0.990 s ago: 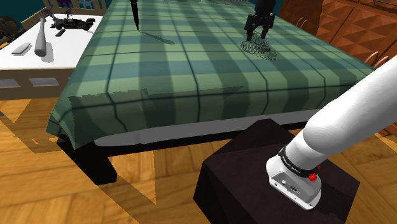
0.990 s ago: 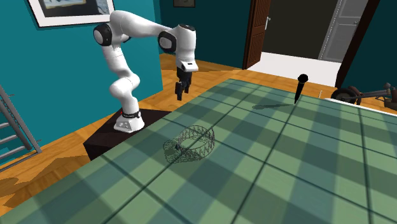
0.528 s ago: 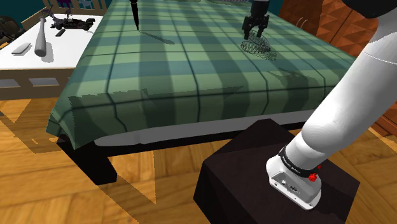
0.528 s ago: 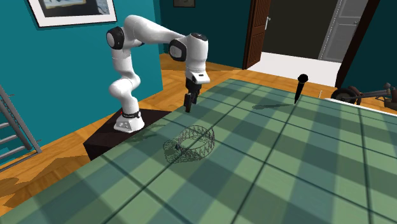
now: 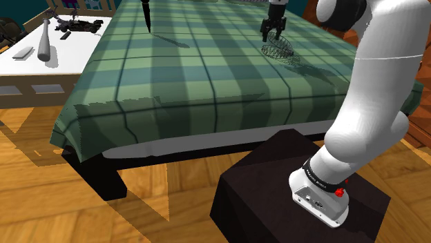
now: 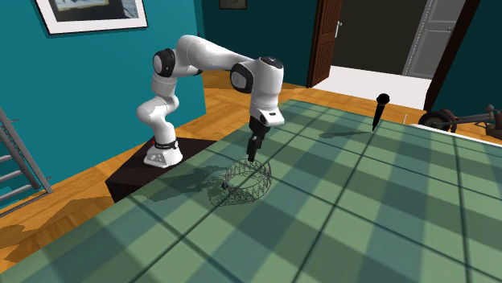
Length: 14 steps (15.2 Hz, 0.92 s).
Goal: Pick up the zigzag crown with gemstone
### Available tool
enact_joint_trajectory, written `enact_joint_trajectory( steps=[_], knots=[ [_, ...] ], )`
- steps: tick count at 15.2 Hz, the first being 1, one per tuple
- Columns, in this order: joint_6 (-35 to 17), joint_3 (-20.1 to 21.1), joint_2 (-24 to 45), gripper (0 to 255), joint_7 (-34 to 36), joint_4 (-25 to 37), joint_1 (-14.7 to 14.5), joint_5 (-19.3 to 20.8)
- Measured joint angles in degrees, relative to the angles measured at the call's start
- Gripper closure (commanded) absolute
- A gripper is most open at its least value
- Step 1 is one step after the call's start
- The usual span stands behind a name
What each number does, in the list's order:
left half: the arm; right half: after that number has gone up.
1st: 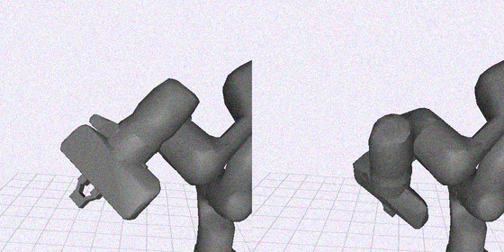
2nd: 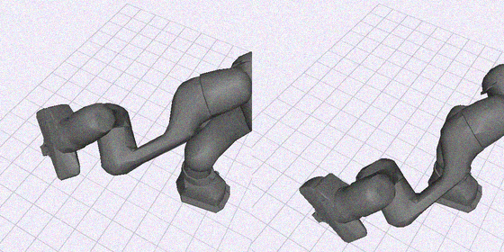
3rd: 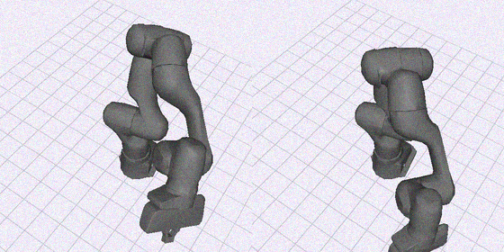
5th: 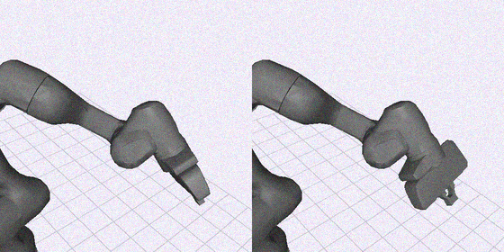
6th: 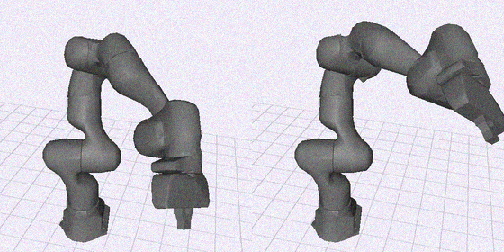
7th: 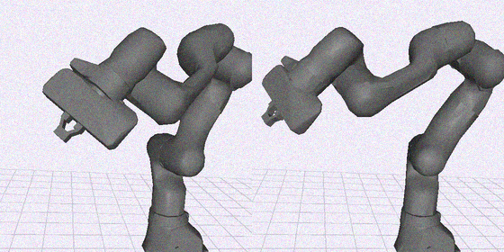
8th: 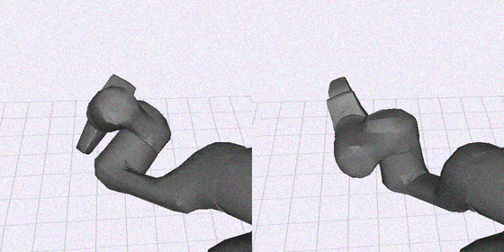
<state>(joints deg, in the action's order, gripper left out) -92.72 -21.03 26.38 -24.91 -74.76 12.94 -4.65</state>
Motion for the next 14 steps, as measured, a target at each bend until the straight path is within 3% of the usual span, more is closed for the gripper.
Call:
enact_joint_trajectory(
  steps=[2, 8, 9, 14],
  knots=[
    [-0.1, 0.1, 1.5, 0, -0.2, 1.3, 0.4, -0.4],
    [-4.7, 0.3, 2.0, 0, -0.2, -2.9, 0.1, -0.5],
    [-4.9, 0.3, 1.9, 255, -0.2, -3.3, 0.1, -0.5],
    [-5.1, 0.3, 1.8, 255, -0.3, -3.5, 0.1, -0.5]
  ],
)
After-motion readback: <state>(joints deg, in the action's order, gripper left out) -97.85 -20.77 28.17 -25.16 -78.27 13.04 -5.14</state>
